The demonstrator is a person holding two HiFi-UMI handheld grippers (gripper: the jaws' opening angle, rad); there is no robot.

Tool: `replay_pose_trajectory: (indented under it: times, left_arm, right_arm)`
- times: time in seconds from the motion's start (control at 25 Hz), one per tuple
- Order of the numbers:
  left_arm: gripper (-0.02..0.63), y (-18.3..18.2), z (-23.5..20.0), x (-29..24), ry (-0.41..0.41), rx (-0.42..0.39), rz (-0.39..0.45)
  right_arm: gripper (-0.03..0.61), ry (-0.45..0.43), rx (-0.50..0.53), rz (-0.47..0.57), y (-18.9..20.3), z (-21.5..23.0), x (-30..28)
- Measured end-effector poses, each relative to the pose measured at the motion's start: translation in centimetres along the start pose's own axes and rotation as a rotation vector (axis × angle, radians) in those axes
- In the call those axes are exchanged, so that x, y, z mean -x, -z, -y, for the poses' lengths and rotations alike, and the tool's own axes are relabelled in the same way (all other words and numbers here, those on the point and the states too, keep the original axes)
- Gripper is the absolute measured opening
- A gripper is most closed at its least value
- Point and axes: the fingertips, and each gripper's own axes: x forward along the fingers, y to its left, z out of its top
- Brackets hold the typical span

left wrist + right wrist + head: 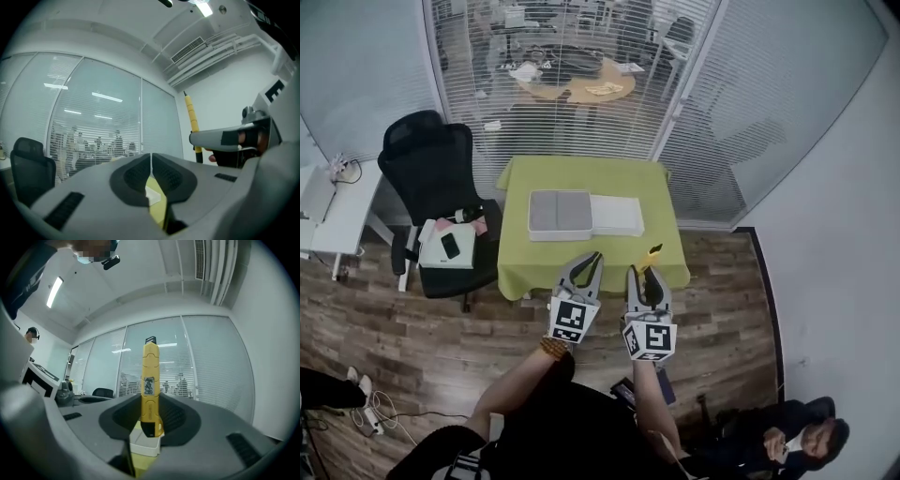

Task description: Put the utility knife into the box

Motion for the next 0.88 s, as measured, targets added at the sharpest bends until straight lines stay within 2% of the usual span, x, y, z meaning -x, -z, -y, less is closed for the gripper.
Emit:
replay_pose_trajectory:
  times: [0.6, 0.88]
  left_arm:
    - [0.021, 0.4, -7.1, -9.1, -0.064, 0.015, 0.022]
    - [0.021, 1.0, -8.5, -12.1, -0.073, 0.012, 0.03]
  right_arm:
    - [0.109, -0.055, 0.029, -0.017, 0.5, 3.2, -11.7]
    - [0.109, -0.067, 0.036, -0.011, 0.9, 4.5, -14.7]
